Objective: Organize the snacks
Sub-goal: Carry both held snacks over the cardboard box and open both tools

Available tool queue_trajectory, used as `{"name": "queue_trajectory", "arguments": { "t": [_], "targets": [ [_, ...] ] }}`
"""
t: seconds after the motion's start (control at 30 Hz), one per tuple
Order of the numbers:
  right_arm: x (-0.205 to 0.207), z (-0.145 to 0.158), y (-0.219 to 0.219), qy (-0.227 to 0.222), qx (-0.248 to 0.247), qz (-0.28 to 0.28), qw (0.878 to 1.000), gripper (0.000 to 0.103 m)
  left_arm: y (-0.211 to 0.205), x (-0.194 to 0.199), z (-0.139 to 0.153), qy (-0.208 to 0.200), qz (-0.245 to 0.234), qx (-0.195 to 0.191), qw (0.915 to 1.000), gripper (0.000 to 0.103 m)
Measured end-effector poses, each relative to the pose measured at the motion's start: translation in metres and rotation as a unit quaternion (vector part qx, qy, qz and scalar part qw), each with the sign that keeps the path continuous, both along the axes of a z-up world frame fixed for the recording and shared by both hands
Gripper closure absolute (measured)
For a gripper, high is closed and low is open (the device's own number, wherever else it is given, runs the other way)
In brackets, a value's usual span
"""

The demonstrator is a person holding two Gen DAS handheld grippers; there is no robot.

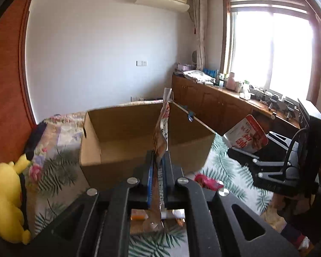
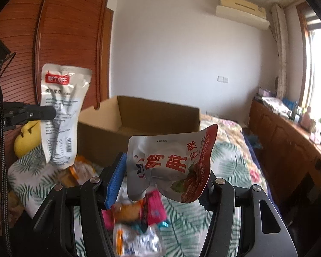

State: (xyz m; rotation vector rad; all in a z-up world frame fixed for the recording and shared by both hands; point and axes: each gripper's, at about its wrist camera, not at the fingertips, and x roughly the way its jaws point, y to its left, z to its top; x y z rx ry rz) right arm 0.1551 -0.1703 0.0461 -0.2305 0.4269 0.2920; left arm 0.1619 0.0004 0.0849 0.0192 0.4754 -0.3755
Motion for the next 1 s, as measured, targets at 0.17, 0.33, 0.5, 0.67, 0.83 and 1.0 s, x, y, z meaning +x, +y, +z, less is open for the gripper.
{"name": "queue_trajectory", "arguments": {
  "t": [0.17, 0.33, 0.5, 0.67, 0.83, 1.0],
  "targets": [
    [0.025, 0.009, 0.011, 0.003, -0.001, 0.004, 1.000, 0.043, 0.001, 0.023, 0.018, -0.013, 0.008, 0.005, 0.9999, 0.100],
    [0.060, 0.011, 0.019, 0.019, -0.006, 0.001, 1.000, 0.043, 0.001, 0.050, 0.028, -0.013, 0.020, 0.011, 0.9996, 0.100],
    [0.085, 0.006, 0.024, 0.042, -0.004, -0.005, 0.999, 0.043, 0.003, 0.079, 0.030, -0.004, 0.030, 0.014, 0.9994, 0.100],
    [0.103, -0.004, 0.023, 0.068, 0.005, -0.013, 0.998, 0.043, -0.003, 0.105, 0.025, 0.015, 0.040, 0.022, 0.9988, 0.100],
    [0.117, -0.014, 0.022, 0.091, 0.008, -0.019, 0.996, 0.042, -0.010, 0.117, 0.020, 0.024, 0.044, 0.031, 0.9983, 0.100],
    [0.122, -0.021, 0.022, 0.103, 0.014, -0.024, 0.994, 0.039, -0.019, 0.123, 0.011, 0.032, 0.046, 0.044, 0.9974, 0.099]
  ]
}}
